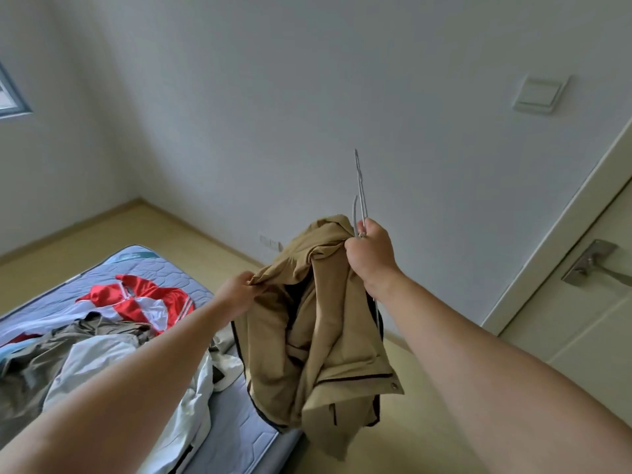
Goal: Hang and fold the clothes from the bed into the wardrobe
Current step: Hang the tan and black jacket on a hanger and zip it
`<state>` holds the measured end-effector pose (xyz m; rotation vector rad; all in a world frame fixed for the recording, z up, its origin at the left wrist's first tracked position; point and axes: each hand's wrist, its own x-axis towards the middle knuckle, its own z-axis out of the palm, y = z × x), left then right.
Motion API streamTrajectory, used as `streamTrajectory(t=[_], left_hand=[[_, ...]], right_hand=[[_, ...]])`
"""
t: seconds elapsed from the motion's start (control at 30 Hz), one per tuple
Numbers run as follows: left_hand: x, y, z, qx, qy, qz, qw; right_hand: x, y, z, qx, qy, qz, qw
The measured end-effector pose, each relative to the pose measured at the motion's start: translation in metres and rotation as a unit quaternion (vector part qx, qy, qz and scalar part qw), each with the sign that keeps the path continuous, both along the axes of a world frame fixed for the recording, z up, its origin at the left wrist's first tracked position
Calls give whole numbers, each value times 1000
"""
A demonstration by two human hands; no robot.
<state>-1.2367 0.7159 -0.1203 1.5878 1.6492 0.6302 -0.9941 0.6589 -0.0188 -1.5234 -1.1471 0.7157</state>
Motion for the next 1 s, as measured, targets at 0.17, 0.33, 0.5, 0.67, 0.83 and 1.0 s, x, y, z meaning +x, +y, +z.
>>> streamTrajectory(t=[0.17,0.33,0.5,0.67,0.83,1.0], left_hand=[[9,-10,14,-245,-194,8,950],[39,-6,57,-172,-282,-53,942],[108,-5,105,-56,-209,-98,971],[157,16,122,26,36,-123,991],[188,41,100,59,62,-74,994],[193,63,90,130,55,-32,989]], right_hand=[[40,-10,-10,-44,-52,-19,998],[83,-27,-25,-95,-92,-33,991],[106,-51,-37,-161,-66,-57,983],[117,-73,-36,-190,21,-92,977],[120,-96,-37,-181,135,-111,968],[116,-114,-40,-185,177,-100,962]])
